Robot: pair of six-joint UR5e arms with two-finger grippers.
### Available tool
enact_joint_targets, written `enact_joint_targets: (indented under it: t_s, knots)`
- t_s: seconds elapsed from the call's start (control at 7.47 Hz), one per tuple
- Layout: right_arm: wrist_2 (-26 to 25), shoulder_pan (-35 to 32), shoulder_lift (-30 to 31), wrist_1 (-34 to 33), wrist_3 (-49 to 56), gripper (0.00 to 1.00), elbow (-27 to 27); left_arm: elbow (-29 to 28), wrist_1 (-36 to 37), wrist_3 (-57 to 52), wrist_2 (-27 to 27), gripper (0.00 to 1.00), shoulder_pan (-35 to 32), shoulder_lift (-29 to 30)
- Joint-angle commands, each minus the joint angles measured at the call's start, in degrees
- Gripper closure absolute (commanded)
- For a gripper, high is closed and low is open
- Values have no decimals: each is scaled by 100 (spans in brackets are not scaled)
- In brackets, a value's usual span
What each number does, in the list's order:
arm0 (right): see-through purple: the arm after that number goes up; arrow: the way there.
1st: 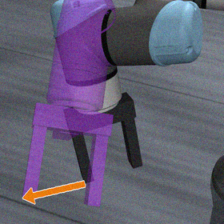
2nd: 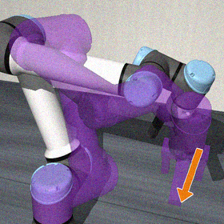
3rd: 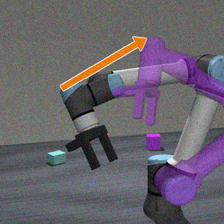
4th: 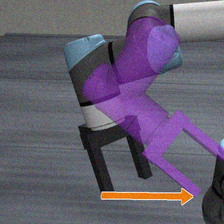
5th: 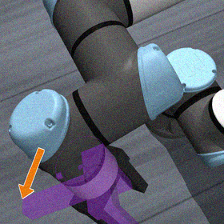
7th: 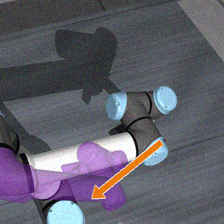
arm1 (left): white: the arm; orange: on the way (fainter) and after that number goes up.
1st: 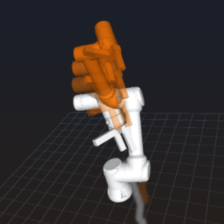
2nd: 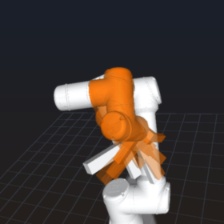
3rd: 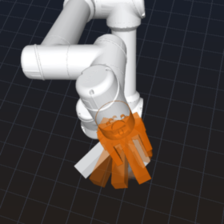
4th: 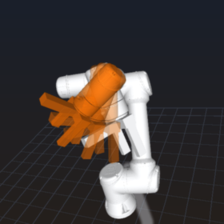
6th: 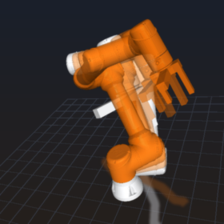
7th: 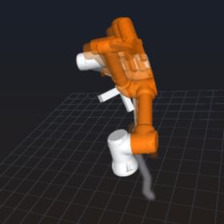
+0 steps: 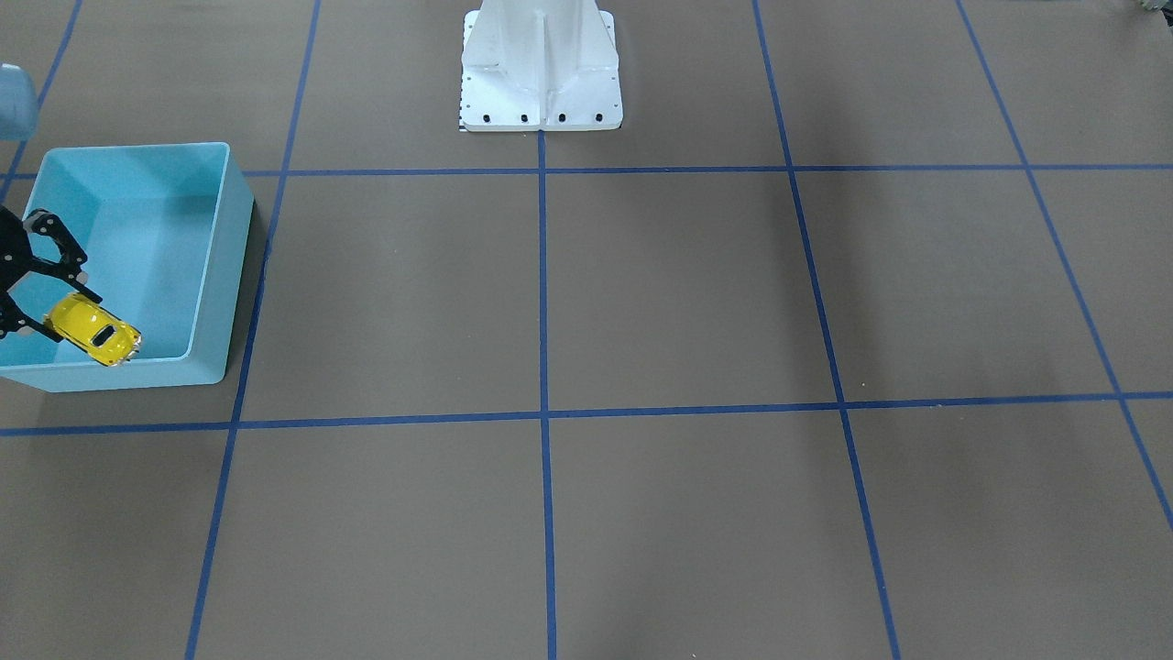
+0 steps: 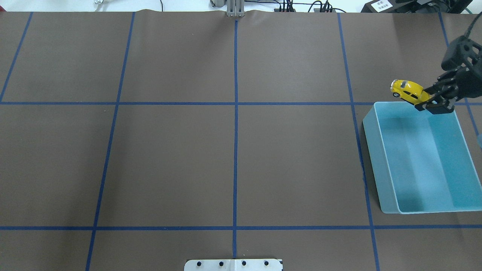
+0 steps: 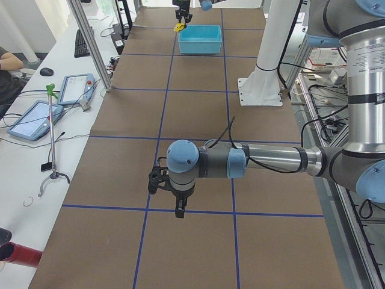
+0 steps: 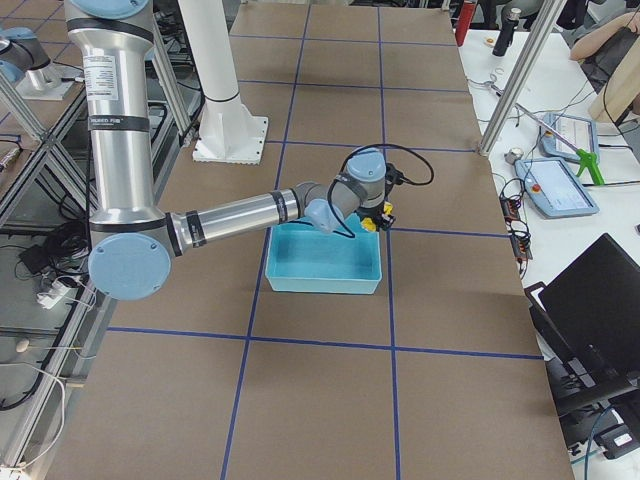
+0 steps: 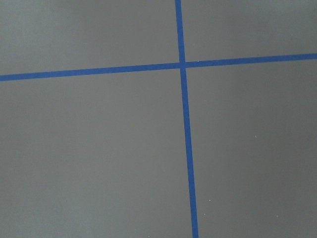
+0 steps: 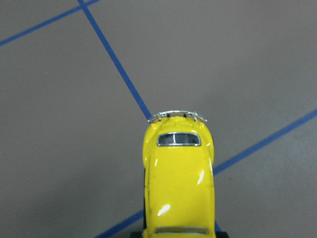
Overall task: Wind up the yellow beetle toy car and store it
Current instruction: 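Lift the car and carry it over the light-blue bin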
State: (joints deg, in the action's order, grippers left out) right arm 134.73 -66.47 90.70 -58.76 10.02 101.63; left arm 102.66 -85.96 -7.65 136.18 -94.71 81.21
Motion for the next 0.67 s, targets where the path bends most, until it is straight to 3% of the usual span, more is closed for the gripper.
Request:
enact_joint_targets:
  t_s: [0.0,0.13,0.27,0.54]
  knots:
    - [140,-50,588,548,-105,100,-46,0,0,0,-4,0,-4,0]
    - [210,-41,598,611,-262,92,-55,0,0,0,5,0,-4,-9]
    - [220,-41,581,620,-298,75,-90,0,0,0,-4,0,-4,-9]
    - [307,-41,581,629,-307,55,-99,-9,9,0,-4,0,-4,-9]
